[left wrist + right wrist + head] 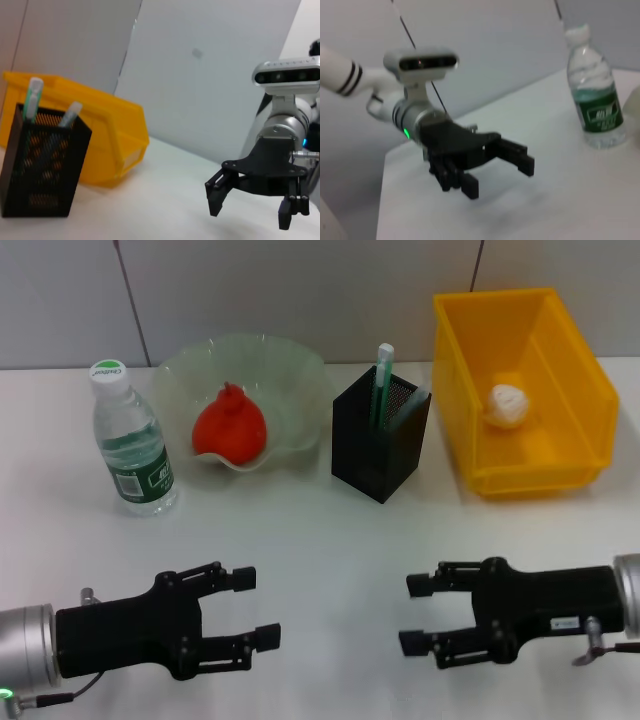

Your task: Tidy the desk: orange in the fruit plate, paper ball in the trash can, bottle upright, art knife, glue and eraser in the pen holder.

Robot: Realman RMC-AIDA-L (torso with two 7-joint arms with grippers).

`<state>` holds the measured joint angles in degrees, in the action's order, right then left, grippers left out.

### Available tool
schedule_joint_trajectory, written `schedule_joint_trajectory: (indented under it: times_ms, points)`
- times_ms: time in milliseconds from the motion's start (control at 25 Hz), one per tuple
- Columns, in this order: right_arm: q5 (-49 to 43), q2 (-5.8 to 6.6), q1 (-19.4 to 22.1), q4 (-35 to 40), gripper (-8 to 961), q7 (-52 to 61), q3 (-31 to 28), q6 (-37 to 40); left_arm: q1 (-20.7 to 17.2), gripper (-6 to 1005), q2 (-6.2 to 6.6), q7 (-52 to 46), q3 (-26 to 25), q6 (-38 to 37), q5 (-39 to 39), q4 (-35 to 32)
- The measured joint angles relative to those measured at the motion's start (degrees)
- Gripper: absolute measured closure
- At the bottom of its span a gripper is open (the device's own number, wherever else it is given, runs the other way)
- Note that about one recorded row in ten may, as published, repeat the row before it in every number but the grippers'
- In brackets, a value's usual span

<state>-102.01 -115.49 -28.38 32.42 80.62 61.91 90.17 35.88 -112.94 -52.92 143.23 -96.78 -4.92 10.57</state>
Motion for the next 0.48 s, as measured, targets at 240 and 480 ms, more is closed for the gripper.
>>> schedule_joint_trajectory:
  times_ms: [240,480]
  points:
    - [-1.52,-0.50,-0.22,0.00,150,-0.38,-0.03,-1.62,1.38,152,-0.29,-0.47,1.32,-0.02,-0.01,1.92]
    - [-1.34,-0.88,-0.31,0.06,151,-0.82,-0.09,-1.86,1.85,152,-0.30,0.06,1.97,0.70,-0.01,2.19]
